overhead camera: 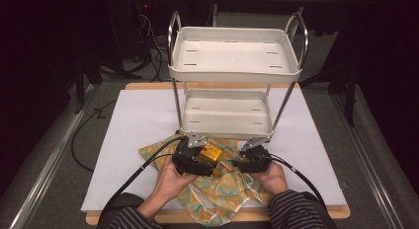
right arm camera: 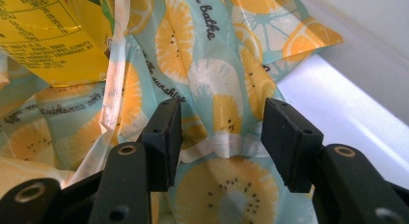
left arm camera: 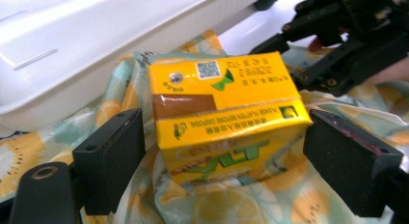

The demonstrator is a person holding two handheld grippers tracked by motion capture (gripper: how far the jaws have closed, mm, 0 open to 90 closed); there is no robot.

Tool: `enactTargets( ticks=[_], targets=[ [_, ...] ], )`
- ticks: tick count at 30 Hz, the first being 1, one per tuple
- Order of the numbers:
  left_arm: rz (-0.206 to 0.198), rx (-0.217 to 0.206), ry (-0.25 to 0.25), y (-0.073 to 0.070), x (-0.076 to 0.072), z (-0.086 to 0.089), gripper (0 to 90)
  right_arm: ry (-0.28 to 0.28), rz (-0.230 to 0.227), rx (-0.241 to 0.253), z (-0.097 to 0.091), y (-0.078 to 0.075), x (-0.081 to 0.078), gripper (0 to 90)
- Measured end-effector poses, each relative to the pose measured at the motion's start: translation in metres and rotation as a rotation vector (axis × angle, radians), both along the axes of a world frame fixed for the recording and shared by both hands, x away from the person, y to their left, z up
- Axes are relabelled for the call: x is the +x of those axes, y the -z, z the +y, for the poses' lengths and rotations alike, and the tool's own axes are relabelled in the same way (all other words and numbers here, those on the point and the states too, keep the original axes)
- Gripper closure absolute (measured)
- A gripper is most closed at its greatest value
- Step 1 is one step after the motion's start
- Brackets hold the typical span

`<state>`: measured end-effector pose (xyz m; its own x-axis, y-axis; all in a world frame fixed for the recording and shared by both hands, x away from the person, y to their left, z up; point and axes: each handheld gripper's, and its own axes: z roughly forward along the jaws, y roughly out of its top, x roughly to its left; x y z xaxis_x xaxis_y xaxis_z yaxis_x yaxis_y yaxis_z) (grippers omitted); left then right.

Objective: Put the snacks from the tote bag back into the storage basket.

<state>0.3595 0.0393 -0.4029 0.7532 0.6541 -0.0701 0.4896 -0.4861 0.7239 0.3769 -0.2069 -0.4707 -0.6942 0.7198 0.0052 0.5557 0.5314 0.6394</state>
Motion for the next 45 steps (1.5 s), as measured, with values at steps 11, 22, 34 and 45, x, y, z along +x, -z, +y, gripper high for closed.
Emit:
enactTargets(
  ticks=[11, 22, 34, 45],
  targets=[
    [0.025, 0.024, 0.0, 0.01, 0.005, -0.007, 15.2, 0.005, 0.004, 0.001, 0.0, 0.0, 0.0, 50.2],
    [0.038, 0.039, 0.002, 0.021, 0.008, -0.013, 16.3, 0.004, 0.003, 0.001, 0.0, 0.0, 0.0, 50.2],
    [0.012, 0.074, 0.019, 0.025, 0.012, -0.015, 19.7, 0.005, 0.002, 0.001, 0.0, 0.0, 0.0, 50.2],
    [0.022, 0.072, 0.013, 0.022, 0.009, -0.015, 24.7, 0.003, 0.0, 0.001, 0.0, 0.0, 0.0, 50.2]
  ],
)
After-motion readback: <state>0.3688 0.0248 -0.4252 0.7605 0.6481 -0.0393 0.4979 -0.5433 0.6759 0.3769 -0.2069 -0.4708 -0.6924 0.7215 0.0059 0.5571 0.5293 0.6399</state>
